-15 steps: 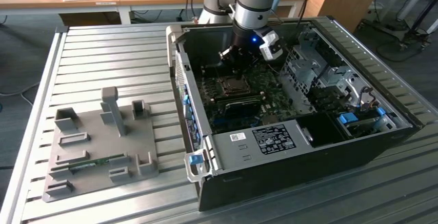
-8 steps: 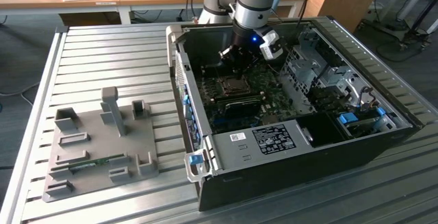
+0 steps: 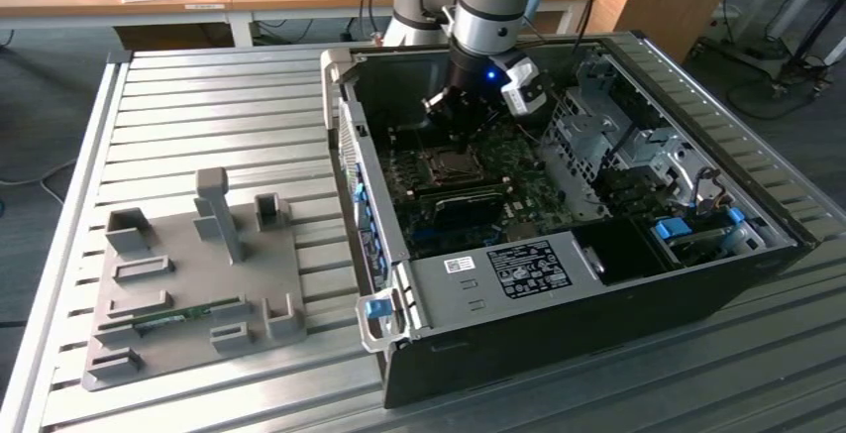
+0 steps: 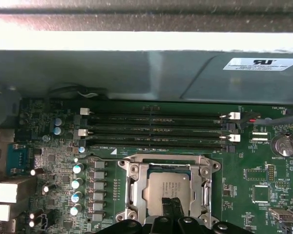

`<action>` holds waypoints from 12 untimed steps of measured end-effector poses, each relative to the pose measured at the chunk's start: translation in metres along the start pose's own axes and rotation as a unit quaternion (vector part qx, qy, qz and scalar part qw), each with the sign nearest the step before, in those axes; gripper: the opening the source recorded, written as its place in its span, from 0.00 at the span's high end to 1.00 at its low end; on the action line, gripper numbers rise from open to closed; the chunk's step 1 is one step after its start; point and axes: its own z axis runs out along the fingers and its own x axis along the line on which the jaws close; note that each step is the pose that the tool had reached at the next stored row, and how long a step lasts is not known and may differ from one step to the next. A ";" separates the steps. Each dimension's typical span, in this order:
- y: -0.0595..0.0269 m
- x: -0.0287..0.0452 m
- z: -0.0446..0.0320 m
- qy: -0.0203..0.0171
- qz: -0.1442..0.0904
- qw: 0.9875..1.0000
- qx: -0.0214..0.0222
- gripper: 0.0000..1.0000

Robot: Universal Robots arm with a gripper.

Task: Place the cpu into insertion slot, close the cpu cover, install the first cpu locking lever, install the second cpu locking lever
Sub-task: 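Install the first cpu locking lever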

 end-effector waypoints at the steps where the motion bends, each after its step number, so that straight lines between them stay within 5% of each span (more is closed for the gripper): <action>1: 0.0000 0.0002 0.0000 0.000 0.000 1.000 0.000 0.89; 12: 0.0001 0.0012 -0.0019 0.000 0.000 1.000 0.000 0.89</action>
